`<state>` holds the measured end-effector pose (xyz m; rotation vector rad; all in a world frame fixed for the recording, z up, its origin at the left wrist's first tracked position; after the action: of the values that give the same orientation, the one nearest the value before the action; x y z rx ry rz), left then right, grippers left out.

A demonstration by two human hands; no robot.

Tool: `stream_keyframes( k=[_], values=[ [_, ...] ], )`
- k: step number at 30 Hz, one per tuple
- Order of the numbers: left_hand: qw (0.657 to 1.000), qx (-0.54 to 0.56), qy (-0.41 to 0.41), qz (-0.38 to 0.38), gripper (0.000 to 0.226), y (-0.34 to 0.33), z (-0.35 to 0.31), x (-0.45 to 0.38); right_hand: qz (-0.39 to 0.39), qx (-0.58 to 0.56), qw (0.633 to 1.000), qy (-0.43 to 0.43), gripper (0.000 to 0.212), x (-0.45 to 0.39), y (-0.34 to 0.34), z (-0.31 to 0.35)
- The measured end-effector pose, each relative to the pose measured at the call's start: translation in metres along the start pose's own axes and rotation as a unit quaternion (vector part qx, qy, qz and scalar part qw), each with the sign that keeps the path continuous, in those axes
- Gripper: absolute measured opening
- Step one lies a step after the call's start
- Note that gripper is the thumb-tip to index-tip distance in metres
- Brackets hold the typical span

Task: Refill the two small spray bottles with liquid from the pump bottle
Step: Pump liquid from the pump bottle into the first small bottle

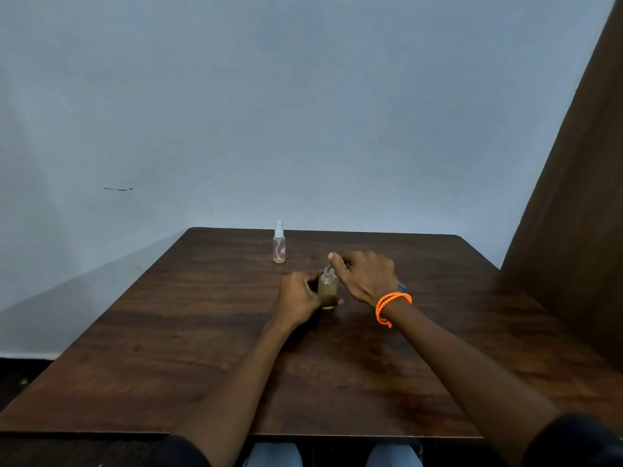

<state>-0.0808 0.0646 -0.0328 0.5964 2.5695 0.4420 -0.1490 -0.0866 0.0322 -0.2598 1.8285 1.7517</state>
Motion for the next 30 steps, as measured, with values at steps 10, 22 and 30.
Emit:
stream_keyframes(
  k=[10,22,30],
  values=[
    [1.000,-0.006,0.003,-0.004,0.062,0.0008,-0.0017,0.0007,-0.005,-0.010,1.000,-0.007,0.055,0.0019,0.0036,0.0011],
    [1.000,-0.005,0.003,-0.003,0.059,-0.0004,0.0016,-0.0011,-0.007,-0.018,1.000,-0.002,0.063,-0.0010,-0.0008,-0.0003],
    [1.000,-0.008,0.001,-0.002,0.063,-0.0012,0.0032,-0.0026,0.010,0.003,1.000,0.000,0.059,0.0009,-0.0015,0.0046]
  ],
)
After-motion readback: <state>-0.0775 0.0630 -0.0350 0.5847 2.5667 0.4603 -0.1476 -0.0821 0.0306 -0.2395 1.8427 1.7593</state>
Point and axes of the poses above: each hand's wrist, its own x-axis away from the middle knuckle, its own y-axis out of the back of the hand, z = x × y, the point moved 2 cm from there along -x, towards the middle knuckle, and after that the axes turned 3 degrees about x, right-handed, at the moved point
